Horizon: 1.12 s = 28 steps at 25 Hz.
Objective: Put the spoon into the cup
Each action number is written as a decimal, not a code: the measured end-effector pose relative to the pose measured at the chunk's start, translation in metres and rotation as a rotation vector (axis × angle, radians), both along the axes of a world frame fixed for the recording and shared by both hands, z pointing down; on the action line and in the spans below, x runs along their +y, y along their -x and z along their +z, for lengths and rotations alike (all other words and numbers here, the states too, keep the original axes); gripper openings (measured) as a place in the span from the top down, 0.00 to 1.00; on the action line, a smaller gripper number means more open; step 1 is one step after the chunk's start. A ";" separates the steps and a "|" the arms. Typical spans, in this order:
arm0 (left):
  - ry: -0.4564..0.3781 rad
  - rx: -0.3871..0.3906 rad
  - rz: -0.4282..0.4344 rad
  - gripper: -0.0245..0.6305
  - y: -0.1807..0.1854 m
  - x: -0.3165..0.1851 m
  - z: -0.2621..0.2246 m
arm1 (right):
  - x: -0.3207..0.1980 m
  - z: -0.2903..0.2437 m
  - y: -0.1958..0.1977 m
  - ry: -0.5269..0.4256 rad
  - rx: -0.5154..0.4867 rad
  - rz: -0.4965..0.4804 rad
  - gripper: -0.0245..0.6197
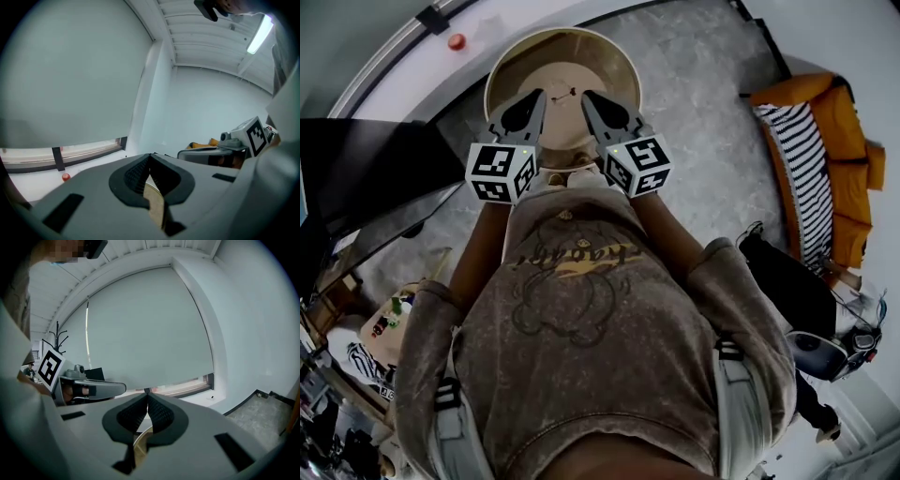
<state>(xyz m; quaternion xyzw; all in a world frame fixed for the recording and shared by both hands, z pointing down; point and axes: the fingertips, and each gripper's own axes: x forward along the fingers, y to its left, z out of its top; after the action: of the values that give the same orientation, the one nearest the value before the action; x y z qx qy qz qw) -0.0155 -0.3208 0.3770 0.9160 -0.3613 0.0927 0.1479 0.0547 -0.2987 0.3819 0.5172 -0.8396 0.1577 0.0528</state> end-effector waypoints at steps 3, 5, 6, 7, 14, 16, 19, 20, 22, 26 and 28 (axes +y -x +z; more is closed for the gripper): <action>-0.008 0.013 0.022 0.95 -0.001 0.002 -0.006 | 0.009 -0.008 0.002 -0.014 -0.010 0.018 0.93; -0.019 0.014 0.030 0.95 -0.002 0.003 -0.010 | 0.015 -0.013 0.003 -0.021 -0.016 0.023 0.93; -0.023 0.014 0.032 0.95 -0.002 0.004 -0.011 | 0.018 -0.014 0.004 -0.023 -0.018 0.023 0.93; -0.026 0.014 0.033 0.95 -0.003 0.005 -0.012 | 0.021 -0.015 0.004 -0.026 -0.017 0.022 0.93; -0.039 0.010 0.035 0.95 0.002 0.023 -0.013 | 0.036 -0.027 0.002 -0.071 -0.004 0.013 0.93; -0.045 0.007 0.033 0.95 0.001 0.029 -0.014 | 0.040 -0.030 -0.002 -0.080 0.001 0.010 0.93; -0.055 0.005 0.035 0.95 -0.004 0.034 -0.017 | 0.043 -0.036 -0.007 -0.096 0.006 0.005 0.93; -0.058 0.004 0.035 0.95 -0.006 0.036 -0.017 | 0.044 -0.037 -0.008 -0.099 0.004 0.006 0.93; -0.061 0.005 0.034 0.95 -0.007 0.038 -0.017 | 0.045 -0.037 -0.008 -0.102 0.001 0.003 0.93; -0.067 0.008 0.035 0.95 -0.011 0.040 -0.020 | 0.047 -0.039 -0.009 -0.108 0.000 -0.001 0.93; -0.070 0.010 0.038 0.95 -0.014 0.042 -0.022 | 0.047 -0.040 -0.011 -0.112 0.003 -0.001 0.93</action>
<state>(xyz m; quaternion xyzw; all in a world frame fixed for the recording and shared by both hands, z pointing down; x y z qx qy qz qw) -0.0015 -0.2793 0.3553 0.9276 -0.3463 0.0784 0.1158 0.0657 -0.2515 0.3416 0.5191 -0.8473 0.1096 0.0253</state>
